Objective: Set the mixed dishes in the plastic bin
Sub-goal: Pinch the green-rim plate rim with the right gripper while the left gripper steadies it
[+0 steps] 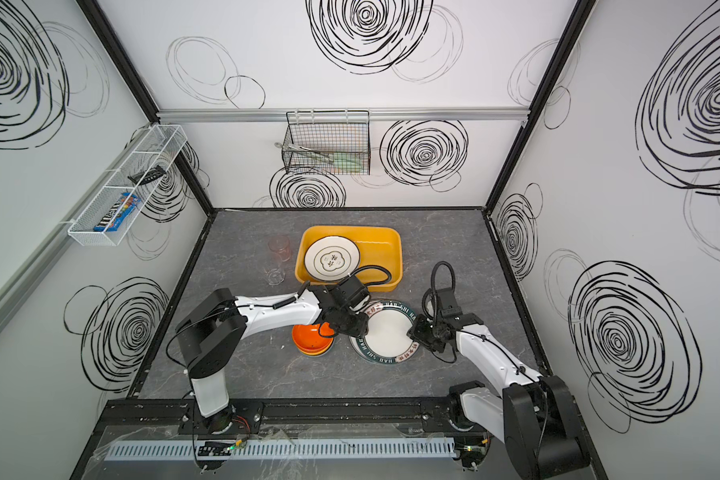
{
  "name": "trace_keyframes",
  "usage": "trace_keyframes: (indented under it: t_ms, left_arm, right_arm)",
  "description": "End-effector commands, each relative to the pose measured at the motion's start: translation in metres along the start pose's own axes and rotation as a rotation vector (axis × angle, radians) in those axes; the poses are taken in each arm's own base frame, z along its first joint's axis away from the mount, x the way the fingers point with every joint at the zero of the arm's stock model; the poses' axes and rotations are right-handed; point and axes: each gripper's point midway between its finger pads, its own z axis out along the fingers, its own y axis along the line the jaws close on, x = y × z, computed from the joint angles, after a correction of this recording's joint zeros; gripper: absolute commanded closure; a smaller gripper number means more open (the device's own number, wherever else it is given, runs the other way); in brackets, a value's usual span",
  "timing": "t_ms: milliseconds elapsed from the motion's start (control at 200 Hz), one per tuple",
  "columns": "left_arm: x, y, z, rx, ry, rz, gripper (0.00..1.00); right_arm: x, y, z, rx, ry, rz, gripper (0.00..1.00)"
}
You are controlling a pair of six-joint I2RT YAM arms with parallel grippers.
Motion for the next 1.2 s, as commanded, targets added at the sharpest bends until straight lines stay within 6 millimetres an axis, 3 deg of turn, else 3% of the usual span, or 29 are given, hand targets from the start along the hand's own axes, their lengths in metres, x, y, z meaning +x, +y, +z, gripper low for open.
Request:
trace_keyframes:
  t_ms: [0,520,830,1196]
  left_arm:
    - [-0.001,-0.008,0.001,0.021,0.001,0.021,0.53]
    - [-0.010,-0.014,-0.020,0.043,-0.051,0.020,0.52]
    - [-0.022,-0.021,-0.049,0.087,-0.120,0.010,0.50]
    - [-0.036,-0.020,-0.087,0.144,-0.214,-0.020,0.48]
  right_arm:
    - [0.002,-0.006,-0.004,0.023,-0.009,0.016,0.68]
    - [-0.007,0.000,-0.025,0.032,-0.073,-0.009,0.85]
    - [-0.015,0.014,-0.042,-0.008,-0.115,-0.038,0.97]
    - [-0.024,0.041,-0.072,-0.076,-0.157,-0.082,1.00]
